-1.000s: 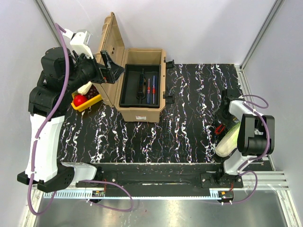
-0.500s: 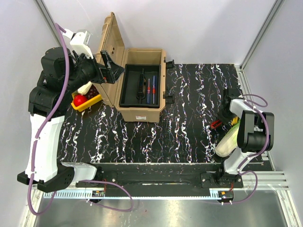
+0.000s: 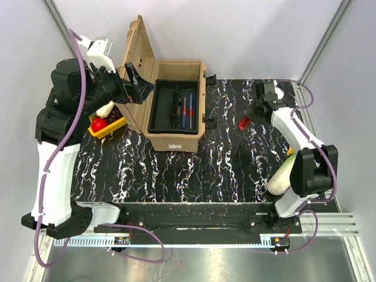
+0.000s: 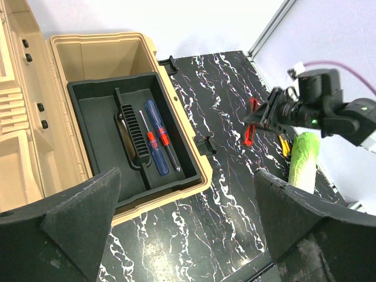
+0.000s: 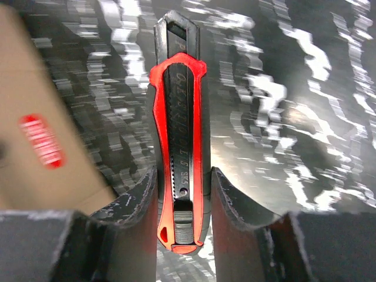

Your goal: Pack the tool kit

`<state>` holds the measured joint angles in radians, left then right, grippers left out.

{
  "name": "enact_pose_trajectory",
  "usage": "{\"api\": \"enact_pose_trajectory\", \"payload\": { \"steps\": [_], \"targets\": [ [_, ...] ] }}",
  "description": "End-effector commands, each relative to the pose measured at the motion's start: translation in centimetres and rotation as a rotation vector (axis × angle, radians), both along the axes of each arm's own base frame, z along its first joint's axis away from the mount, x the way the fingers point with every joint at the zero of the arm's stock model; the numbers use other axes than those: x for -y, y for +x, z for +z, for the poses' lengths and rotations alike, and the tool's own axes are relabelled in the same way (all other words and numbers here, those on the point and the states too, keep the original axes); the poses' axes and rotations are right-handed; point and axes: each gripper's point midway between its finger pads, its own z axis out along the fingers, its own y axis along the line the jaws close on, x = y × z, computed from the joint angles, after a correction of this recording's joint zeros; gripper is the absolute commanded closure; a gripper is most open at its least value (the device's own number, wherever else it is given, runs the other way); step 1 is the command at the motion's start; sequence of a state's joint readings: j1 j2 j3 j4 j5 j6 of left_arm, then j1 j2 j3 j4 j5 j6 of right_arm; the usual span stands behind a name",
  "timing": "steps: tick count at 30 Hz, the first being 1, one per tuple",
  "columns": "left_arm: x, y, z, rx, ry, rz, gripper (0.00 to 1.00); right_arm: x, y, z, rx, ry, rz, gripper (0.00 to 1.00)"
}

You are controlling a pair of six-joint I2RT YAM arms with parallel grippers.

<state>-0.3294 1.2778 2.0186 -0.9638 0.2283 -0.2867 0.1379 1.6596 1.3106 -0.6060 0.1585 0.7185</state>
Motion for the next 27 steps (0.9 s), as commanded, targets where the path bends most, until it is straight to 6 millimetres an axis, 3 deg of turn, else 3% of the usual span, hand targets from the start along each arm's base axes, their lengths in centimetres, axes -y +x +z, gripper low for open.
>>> {"api": "enact_pose_trajectory", "payload": {
  "steps": [1, 6, 11, 16, 20, 22, 27],
  "targets": [
    [0.1, -0.6, 2.0, 0.071, -0.031, -0.012, 0.01, -5.7, 2.9, 11.5, 0.302, 0.094, 0.154, 0.92],
    [0.0, -0.7, 2.2, 0.078, -0.032, -0.011, 0.01, -13.3, 3.8, 19.1, 0.517, 0.16, 0.358, 0.92],
    [0.1, -0.7, 2.3, 0.079, -0.033, -0.015, 0.01, -21.6, 3.2, 22.8, 0.639, 0.254, 0.549, 0.92],
    [0.1, -0.7, 2.5, 0.085, -0.032, -0.014, 0.01, -28.8, 2.8, 22.7, 0.652, 0.302, 0.651, 0.92],
    [-0.1, -0.8, 2.5, 0.089, -0.027, -0.011, 0.01, -33.9, 2.1, 21.3, 0.636, 0.318, 0.723, 0.92],
    [-0.2, -0.7, 2.5, 0.092, -0.023, -0.005, 0.01, -35.8, 1.8, 21.0, 0.628, 0.323, 0.744, 0.92],
    [-0.3, -0.7, 2.3, 0.089, -0.015, 0.001, 0.01, -38.8, 1.7, 17.4, 0.54, 0.298, 0.747, 0.92]
  ]
}}
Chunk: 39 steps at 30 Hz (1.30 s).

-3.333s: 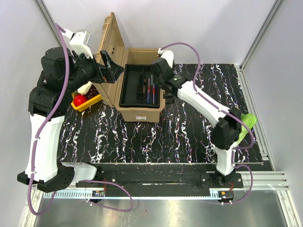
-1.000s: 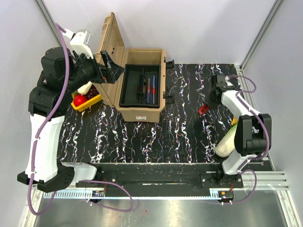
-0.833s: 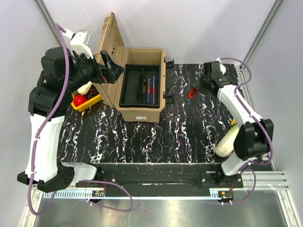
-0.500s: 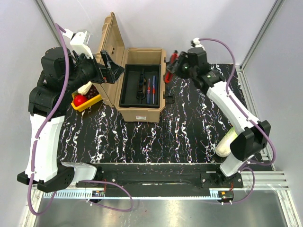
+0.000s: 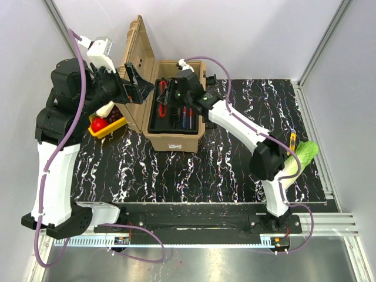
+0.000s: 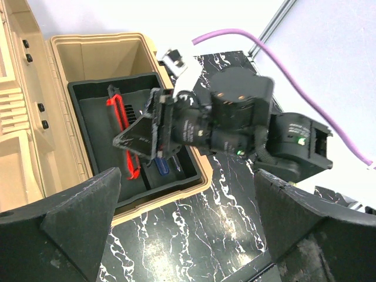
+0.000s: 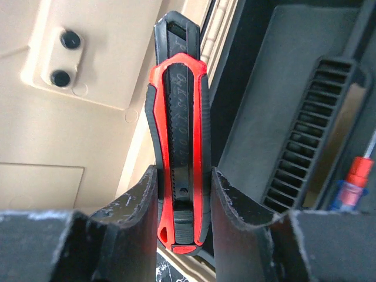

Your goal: Pack the tool kit

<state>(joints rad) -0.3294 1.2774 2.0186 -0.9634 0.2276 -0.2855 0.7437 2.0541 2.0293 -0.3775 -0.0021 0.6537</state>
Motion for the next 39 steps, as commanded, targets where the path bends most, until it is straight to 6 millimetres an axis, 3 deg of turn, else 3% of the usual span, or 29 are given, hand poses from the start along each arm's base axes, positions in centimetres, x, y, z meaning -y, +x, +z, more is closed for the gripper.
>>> {"api": "enact_pose_trajectory", "payload": {
  "steps": [1, 15, 25, 33, 39],
  "targets": [
    [-0.3, -0.7, 2.1, 0.084, -0.015, 0.001, 0.01, -2.1, -0.2, 2.2, 0.038, 0.024, -0.01, 0.92],
    [-0.4, -0.4, 1.5, 0.071, -0.002, 0.009, 0.01, -2.8, 0.4, -4.1, -0.074, -0.112, -0.091, 0.89],
    [-0.5, -0.5, 1.6, 0.076, -0.001, 0.01, 0.01, -2.7, 1.1, -6.8, -0.111, -0.168, -0.128, 0.84],
    [-0.4, -0.4, 1.4, 0.073, 0.003, 0.009, 0.01, -2.7, 1.2, -7.4, -0.126, -0.182, -0.135, 0.66],
    [-0.5, -0.5, 1.5, 0.076, 0.003, 0.011, 0.01, -3.1, 0.9, -6.4, -0.119, -0.154, -0.107, 0.48]
  ]
}}
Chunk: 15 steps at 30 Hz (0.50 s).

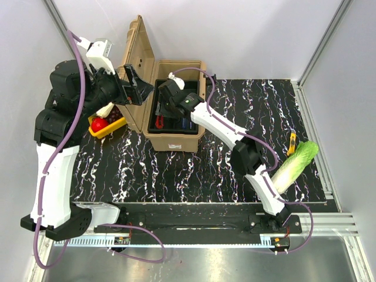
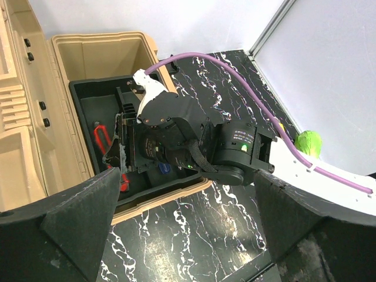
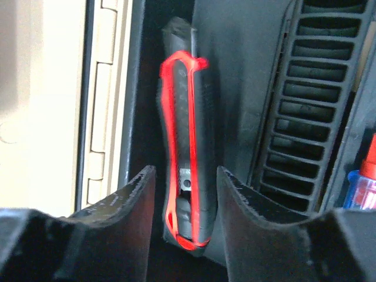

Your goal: Pack the tool kit

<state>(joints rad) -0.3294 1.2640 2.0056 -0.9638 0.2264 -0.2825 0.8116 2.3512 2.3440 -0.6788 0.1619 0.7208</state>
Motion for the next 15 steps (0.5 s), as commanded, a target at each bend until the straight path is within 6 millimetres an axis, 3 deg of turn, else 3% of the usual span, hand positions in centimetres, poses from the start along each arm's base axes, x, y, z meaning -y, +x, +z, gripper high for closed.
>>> {"api": "enact_pose_trajectory", "payload": {
  "steps": [1, 7, 15],
  "targets": [
    [-0.3, -0.1, 1.5, 0.072, 0.001, 0.01, 0.01, -0.8, 0.5, 3.7, 0.068, 0.066, 0.007, 0.46],
    [-0.4, -0.2, 1.6, 0.075, 0.002, 0.011, 0.01, -0.7, 0.3, 5.5, 0.091, 0.094, 0.014, 0.44],
    [-0.5, -0.6, 2.2, 0.088, -0.002, 0.01, 0.01, 0.3, -0.9, 10.0, 0.159, 0.121, 0.053, 0.44]
  ]
}}
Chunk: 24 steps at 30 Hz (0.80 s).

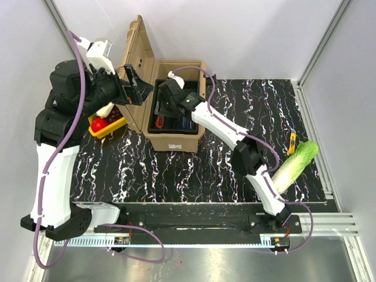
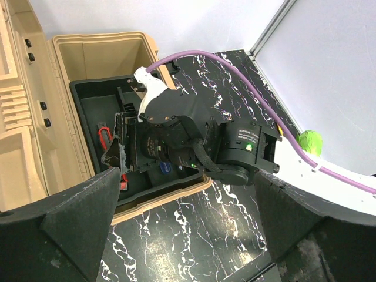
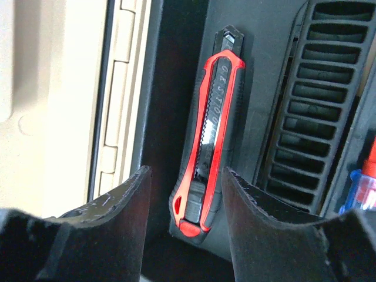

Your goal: Pack the tool kit

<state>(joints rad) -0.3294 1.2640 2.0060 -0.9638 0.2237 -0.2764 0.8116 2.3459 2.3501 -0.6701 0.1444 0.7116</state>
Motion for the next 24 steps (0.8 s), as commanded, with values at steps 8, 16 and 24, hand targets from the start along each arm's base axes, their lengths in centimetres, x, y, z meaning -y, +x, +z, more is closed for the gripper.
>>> {"api": "enact_pose_trajectory", "payload": {
  "steps": [8, 16, 24],
  "targets": [
    [-0.7, -1.6, 3.7, 0.11, -0.022, 0.003, 0.01, 5.1, -2.5, 14.3, 0.315, 0.135, -0.019, 0.39],
    [-0.7, -1.8, 3.4, 0.105, -0.022, 0.005, 0.01, 17.9, -0.9, 15.5, 0.411, -0.067, -0.3, 0.32],
    [-0.8, -1.7, 3.2, 0.101, -0.019, 0.009, 0.01, 38.8, 0.0, 8.0, 0.181, -0.221, -0.691, 0.09]
  ]
}}
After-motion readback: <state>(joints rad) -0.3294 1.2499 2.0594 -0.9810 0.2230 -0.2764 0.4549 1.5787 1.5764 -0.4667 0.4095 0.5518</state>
